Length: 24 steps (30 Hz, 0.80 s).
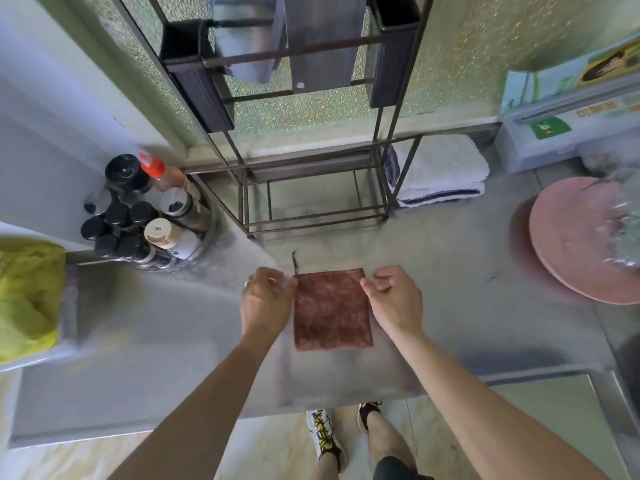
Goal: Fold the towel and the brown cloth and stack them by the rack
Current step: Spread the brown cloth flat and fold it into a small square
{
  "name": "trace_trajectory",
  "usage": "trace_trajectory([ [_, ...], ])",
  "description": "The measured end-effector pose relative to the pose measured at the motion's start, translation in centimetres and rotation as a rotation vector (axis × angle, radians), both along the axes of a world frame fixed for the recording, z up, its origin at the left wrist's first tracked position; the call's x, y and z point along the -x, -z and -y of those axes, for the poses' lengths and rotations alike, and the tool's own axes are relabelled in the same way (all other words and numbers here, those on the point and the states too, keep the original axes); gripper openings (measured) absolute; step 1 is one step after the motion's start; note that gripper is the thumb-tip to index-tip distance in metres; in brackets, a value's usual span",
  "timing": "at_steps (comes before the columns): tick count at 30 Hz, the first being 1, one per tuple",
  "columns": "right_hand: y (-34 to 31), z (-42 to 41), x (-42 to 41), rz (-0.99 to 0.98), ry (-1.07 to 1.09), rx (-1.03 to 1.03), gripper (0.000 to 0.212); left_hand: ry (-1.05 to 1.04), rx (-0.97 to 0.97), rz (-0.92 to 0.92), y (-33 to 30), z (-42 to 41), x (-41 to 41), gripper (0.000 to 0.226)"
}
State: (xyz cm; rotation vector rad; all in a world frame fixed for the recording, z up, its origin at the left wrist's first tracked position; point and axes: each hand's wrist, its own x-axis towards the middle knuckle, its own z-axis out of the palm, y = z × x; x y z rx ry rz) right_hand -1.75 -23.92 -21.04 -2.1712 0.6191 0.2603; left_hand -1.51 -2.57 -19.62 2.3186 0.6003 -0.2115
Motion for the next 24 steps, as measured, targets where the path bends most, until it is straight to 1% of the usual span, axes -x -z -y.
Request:
trace_trajectory([
  [1,0.1,-0.2,0.6,0.127,-0.071,0.115,0.023,0.089,-0.115,0.160,0.1,0.1,0.6,0.015],
  [2,0.2,-0.5,1.4,0.269,-0.169,0.223,0.022,0.227,-0.191,0.311,0.4,0.3,1.3,0.016],
  [3,0.3,-0.9,2.2,0.390,-0.292,0.296,0.026,0.396,-0.233,0.411,1.0,0.6,2.0,0.022],
  [4,0.8,-1.2,2.9,0.453,-0.440,0.342,0.033,0.579,-0.249,0.443,1.8,0.7,2.5,0.031],
  [5,1.3,-1.3,3.5,0.445,-0.592,0.376,0.042,0.736,-0.284,0.426,2.7,0.8,2.9,0.039],
  [6,2.0,-1.3,3.9,0.392,-0.722,0.415,0.051,0.852,-0.341,0.386,3.6,0.9,3.3,0.046],
  [7,2.6,-1.2,4.0,0.326,-0.819,0.452,0.057,0.922,-0.400,0.335,4.3,0.8,3.7,0.051],
  [9,3.3,-0.7,3.8,0.231,-0.912,0.498,0.065,0.946,-0.463,0.244,4.9,0.6,3.8,0.057],
  [11,3.0,-0.4,3.5,0.215,-0.944,0.493,0.070,0.927,-0.460,0.233,4.8,0.3,3.6,0.058],
  [13,2.3,0.3,3.8,0.257,-0.969,0.473,0.077,0.928,-0.423,0.302,4.4,-0.1,3.8,0.055],
  [15,1.4,1.7,4.6,0.338,-1.019,0.440,0.079,0.990,-0.374,0.412,3.7,-1.2,4.5,0.047],
  [17,1.2,3.5,5.6,0.403,-1.087,0.421,0.067,1.076,-0.345,0.481,3.0,-2.6,5.5,0.042],
  [19,1.5,4.8,6.0,0.441,-1.114,0.432,0.053,1.122,-0.332,0.450,2.9,-3.9,6.4,0.043],
  [21,1.9,5.1,5.9,0.459,-1.111,0.450,0.042,1.130,-0.332,0.420,3.5,-4.6,6.7,0.041],
  [24,2.4,4.7,5.5,0.490,-1.088,0.442,0.033,1.094,-0.334,0.454,4.1,-4.3,6.7,0.032],
])
